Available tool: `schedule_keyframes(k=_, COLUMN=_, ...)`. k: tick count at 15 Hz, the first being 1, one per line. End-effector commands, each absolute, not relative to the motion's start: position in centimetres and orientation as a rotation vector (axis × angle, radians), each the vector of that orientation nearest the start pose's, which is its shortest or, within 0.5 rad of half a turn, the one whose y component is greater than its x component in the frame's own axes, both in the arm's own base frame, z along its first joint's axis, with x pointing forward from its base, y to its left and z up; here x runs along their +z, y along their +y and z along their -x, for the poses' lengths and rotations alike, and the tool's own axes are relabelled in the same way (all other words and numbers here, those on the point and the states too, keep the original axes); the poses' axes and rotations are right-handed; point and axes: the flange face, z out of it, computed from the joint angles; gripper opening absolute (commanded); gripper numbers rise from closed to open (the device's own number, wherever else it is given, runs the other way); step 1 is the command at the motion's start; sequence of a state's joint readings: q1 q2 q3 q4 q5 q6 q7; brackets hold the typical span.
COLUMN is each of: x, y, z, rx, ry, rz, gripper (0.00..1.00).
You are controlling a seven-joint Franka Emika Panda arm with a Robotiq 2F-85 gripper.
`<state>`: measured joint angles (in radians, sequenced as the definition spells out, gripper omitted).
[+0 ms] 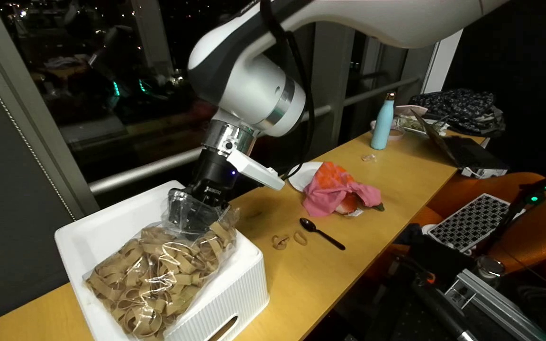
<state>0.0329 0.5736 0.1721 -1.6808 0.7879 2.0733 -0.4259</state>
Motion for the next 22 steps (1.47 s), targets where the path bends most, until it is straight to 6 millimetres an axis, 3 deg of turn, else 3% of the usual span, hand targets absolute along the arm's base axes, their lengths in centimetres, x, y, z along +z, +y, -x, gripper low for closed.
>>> schedule_keyframes(k=1, x=27.5, y=16.4, z=-65.7, rx=0.155, ry=-0.193, rz=2.361, gripper=0.07)
schedule_keyframes(k=4, x=27.5, y=15.9, z=-65.7, rx=0.174, ry=-0.171, rz=2.359, gripper=0.0)
schedule_keyframes(k=8, x=27.4, y=14.1, z=-65.3, rx=0.228, ry=-0.116, rz=2.38, gripper=0.01)
schedule_keyframes(k=22, x=31.6, y=3.1, z=-65.3, rx=0.221, ry=0.063, rz=2.559, gripper=0.01)
